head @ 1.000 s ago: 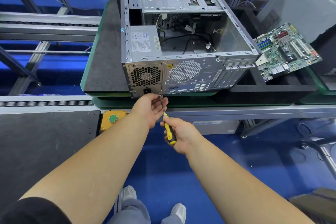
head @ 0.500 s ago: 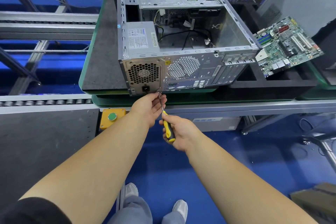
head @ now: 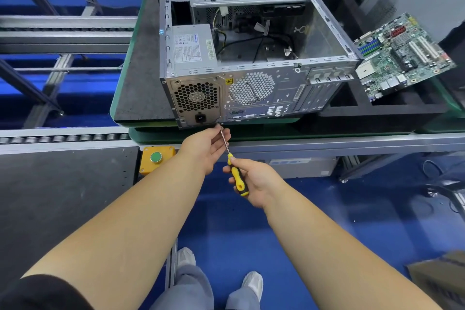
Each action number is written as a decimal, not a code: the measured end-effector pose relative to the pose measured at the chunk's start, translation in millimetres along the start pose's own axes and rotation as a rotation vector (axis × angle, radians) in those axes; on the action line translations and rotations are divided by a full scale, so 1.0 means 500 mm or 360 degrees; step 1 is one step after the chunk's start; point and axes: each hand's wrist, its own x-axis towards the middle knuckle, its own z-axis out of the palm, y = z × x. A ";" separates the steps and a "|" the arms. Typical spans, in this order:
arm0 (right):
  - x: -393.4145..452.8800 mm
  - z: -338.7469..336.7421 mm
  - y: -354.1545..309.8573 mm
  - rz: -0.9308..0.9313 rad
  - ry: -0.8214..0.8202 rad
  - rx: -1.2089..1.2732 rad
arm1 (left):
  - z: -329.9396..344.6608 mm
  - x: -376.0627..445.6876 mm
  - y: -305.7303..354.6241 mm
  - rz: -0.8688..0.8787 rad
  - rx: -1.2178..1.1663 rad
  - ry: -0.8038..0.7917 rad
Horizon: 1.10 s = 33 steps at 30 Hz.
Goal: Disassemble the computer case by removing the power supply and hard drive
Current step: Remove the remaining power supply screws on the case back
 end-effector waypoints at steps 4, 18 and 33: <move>-0.020 -0.031 -0.030 -0.0073 -0.0040 -0.0182 | 0.008 -0.035 0.009 0.0204 0.0184 -0.0027; -0.204 -0.192 -0.181 -0.0471 -0.0157 -0.0119 | 0.241 -0.202 0.028 0.0805 0.0608 -0.0345; -0.292 -0.276 -0.334 -0.0760 0.0085 0.0092 | 0.417 -0.250 0.042 0.1425 0.1523 -0.0465</move>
